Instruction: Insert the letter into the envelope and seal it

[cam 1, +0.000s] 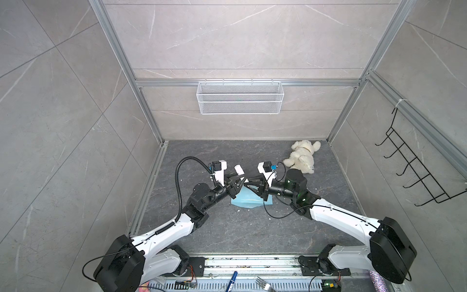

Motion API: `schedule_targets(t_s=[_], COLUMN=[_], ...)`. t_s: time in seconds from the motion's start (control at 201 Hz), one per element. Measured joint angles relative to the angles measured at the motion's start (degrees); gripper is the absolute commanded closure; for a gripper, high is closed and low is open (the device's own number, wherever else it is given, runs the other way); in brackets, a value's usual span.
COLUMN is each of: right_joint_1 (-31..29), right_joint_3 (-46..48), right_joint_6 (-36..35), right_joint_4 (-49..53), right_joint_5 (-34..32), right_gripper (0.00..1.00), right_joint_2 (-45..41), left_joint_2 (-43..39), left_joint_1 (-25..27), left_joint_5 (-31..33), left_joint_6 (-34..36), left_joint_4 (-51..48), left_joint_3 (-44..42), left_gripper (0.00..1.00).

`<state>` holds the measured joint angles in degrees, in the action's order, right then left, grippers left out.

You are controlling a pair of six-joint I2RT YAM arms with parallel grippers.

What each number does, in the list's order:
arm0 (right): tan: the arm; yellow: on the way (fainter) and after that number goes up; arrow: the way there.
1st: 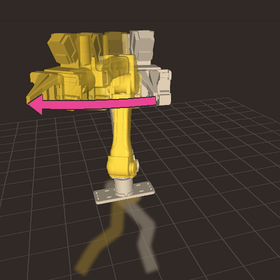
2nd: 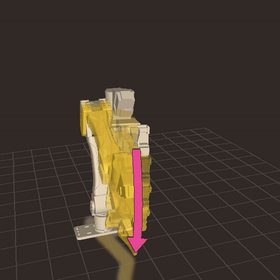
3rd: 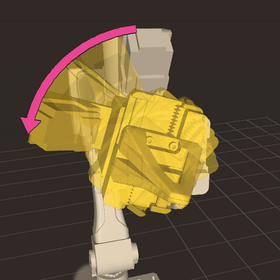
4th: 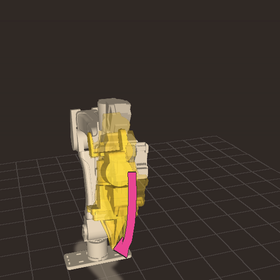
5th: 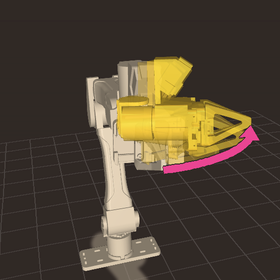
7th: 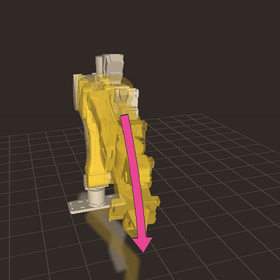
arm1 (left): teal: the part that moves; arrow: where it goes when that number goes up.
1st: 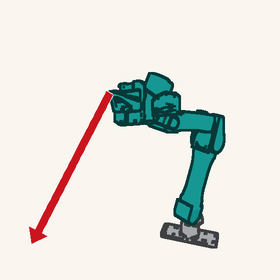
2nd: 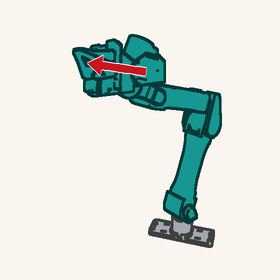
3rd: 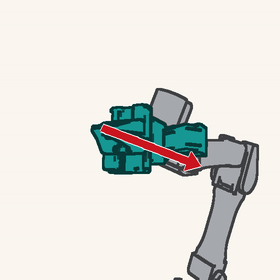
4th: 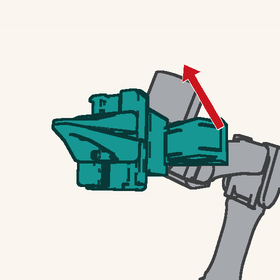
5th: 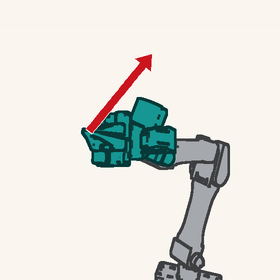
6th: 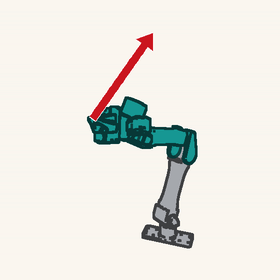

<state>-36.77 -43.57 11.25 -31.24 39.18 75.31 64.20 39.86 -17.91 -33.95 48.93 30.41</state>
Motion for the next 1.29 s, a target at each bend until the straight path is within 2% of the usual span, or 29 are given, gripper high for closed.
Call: schedule_targets(t_s=[0.149, 0.264, 0.393, 0.458, 0.508, 0.533, 0.553, 0.602, 0.632, 0.707, 0.737, 0.881, 1.006, 1.135, 1.295], right_joint_1=[2.7, 3.6, 3.8, 3.8, 3.8, 3.7, 3.5, 2.8, 2.2, -0.4, -2.1, -9.4, -11.8, -14.2, -16.3], right_joint_3=[-1.5, -2.0, -2.1, -2.1, -2.1, -2.1, -2.1, -2.0, -1.6, 1.0, 2.4, 7.7, 10.3, 10.6, 10.6], right_joint_6=[4.7, 7.1, 8.5, 8.7, 8.4, 8.3, 8.0, 6.7, 5.4, 0.9, -1.3, -11.0, -16.2, -19.3, -21.5], right_joint_4=[-1.1, -2.5, -3.1, -3.1, -2.8, -2.6, -2.0, -0.6, 0.0, 0.6, 0.7, -1.6, -4.3, -6.6, -10.1], right_joint_5=[10.1, 13.9, 15.1, 15.0, 14.1, 13.5, 12.5, 9.3, 6.6, -2.7, -7.0, -25.0, -35.5, -41.9, -45.7], right_gripper=[0.97, 0.94, 0.82, 0.70, 0.68, 0.63, 0.58, 0.55, 0.48, 0.33, 0.30, 0.30, 0.35, 0.37, 0.42], right_joint_2=[1.2, 2.3, 2.7, 2.7, 2.7, 2.6, 2.4, 1.7, 0.9, -2.5, -4.1, -9.2, -9.5, -9.0, -7.7], left_joint_2=[-0.5, -0.5, -0.5, -0.5, -0.5, -0.4, -0.3, -0.2, -0.2, -0.2, -0.2, -0.2, -0.1, 0.1, 0.7], left_joint_1=[0.0, 0.0, 0.0, 0.0, 0.1, 0.2, 0.2, 0.5, 0.7, 1.0, 1.1, 1.3, 1.3, 1.3, 1.3], left_joint_5=[-3.1, -3.8, -3.8, -3.6, -2.9, -2.5, -2.0, -0.9, -0.1, 1.3, 1.7, 3.6, 4.4, 4.4, 4.4], left_joint_6=[0.6, 0.6, 0.3, 0.0, -0.4, -0.5, -0.7, -1.5, -1.9, -3.2, -3.6, -5.2, -5.9, -6.4, -6.8], left_joint_4=[1.8, 2.5, 2.7, 2.8, 2.7, 2.7, 2.7, 2.6, 2.5, 2.4, 2.4, 2.0, 1.9, 1.6, 1.6], left_joint_3=[0.0, 0.0, -0.1, -0.1, -0.1, -0.1, -0.1, -0.1, -0.1, -0.1, -0.1, -0.1, -0.1, -0.1, -0.1], left_gripper=[1.00, 1.00, 1.00, 1.00, 1.00, 1.00, 1.00, 1.00, 1.00, 1.00, 1.00, 1.00, 1.00, 1.00, 1.00])
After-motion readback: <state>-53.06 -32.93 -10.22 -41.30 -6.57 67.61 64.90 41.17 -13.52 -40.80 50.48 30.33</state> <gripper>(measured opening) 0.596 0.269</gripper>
